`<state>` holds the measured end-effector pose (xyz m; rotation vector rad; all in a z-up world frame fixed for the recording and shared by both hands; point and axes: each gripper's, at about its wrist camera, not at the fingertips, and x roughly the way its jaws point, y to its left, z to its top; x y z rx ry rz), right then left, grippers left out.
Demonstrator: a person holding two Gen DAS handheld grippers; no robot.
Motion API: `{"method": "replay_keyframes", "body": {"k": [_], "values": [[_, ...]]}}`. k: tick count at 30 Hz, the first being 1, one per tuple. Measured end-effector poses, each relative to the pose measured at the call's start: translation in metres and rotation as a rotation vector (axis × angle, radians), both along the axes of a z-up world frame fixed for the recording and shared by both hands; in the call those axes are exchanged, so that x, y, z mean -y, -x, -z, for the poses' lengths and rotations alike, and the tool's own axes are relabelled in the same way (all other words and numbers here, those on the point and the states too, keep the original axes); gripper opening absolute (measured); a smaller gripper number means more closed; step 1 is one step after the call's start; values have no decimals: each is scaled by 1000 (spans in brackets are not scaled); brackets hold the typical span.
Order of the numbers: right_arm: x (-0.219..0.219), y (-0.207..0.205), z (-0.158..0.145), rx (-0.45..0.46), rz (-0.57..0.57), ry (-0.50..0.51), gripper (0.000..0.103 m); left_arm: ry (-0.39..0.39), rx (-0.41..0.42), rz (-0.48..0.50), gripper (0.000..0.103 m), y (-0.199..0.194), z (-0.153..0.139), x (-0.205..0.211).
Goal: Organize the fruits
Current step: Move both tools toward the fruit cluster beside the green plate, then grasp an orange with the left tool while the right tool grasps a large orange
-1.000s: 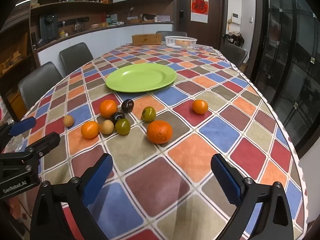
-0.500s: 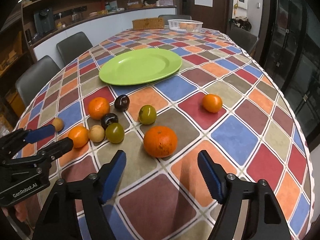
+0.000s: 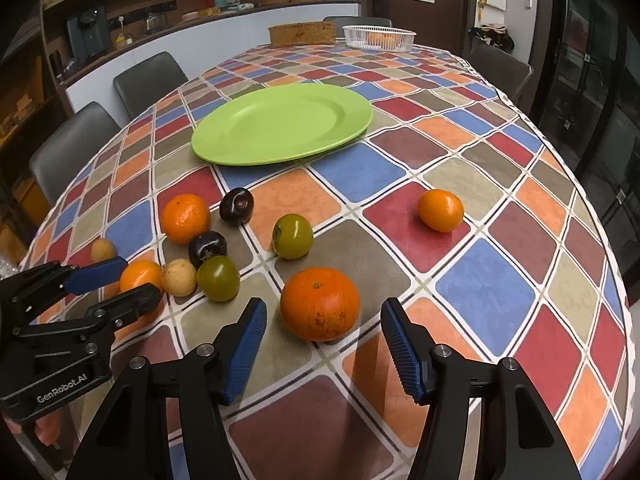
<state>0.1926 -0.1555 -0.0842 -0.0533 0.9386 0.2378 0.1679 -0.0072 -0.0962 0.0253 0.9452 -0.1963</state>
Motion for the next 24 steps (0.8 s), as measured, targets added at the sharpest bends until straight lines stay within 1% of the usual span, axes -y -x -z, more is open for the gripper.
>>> {"method": "replay_keyframes", "body": {"k": [1, 4, 6, 7, 13, 19, 24], "values": [[0, -1, 1, -5, -3, -1, 57, 3, -3, 0, 41, -1, 1, 0], [-1, -4, 2, -13, -8, -9, 56, 9, -13, -3, 40, -3, 3, -1], [-1, -5, 3, -17, -12, -10, 54, 16, -20, 3, 34, -4, 3, -1], [-2, -5, 4, -20, -14, -11, 51, 17, -21, 5, 33, -4, 3, 0], [-2, -5, 4, -20, -14, -11, 43, 16, -17, 7, 32, -3, 1, 1], [-3, -1, -2, -14, -31, -34, 42, 25, 16, 4, 32, 4, -10, 1], [-5, 4, -17, 16, -53, -59, 42, 38, 48, 6, 32, 7, -24, 0]]}}
